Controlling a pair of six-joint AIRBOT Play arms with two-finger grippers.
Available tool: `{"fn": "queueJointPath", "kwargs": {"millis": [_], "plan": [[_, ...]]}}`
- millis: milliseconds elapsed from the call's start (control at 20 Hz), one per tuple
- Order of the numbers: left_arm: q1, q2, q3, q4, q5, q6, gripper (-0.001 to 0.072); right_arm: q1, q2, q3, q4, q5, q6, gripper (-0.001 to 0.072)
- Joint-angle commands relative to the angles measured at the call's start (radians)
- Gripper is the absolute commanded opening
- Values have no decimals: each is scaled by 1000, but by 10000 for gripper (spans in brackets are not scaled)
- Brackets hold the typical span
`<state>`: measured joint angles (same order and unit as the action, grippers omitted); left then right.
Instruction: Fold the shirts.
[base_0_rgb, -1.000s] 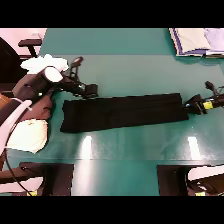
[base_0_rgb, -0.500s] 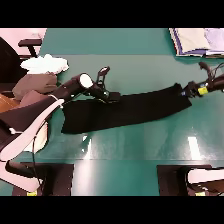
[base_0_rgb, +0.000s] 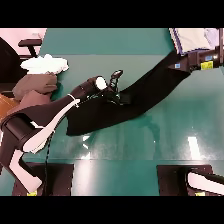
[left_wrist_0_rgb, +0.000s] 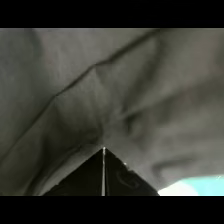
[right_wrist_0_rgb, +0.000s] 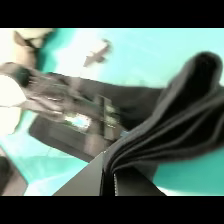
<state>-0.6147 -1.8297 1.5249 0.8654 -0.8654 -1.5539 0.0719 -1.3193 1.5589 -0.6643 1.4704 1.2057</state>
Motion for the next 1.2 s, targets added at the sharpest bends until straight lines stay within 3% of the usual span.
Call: {"fn": "queueJointPath", "kwargs": {"millis": [0,300,650,700,750,800,900,1150], "plan": [[-6,-13,10,-2,18,-2,22,118,24,52,18,-33,28,17],[87,77,21,46,-25,-2,22,282,22,55,19,-121,35,17],[453,482,21,335,-138,2,23,679,-136,55,97,-372,17,28],[500,529,21,365,-153,2,23,746,-177,55,96,-422,-5,127],[537,566,21,385,-170,2,23,808,-218,56,96,-467,-43,376],[573,599,21,394,-192,3,23,852,-250,56,96,-489,-73,476],[620,639,23,395,-224,18,23,885,-289,56,84,-467,-100,472],[635,649,23,387,-280,43,23,682,-246,-11,-119,-251,11,469]]}}
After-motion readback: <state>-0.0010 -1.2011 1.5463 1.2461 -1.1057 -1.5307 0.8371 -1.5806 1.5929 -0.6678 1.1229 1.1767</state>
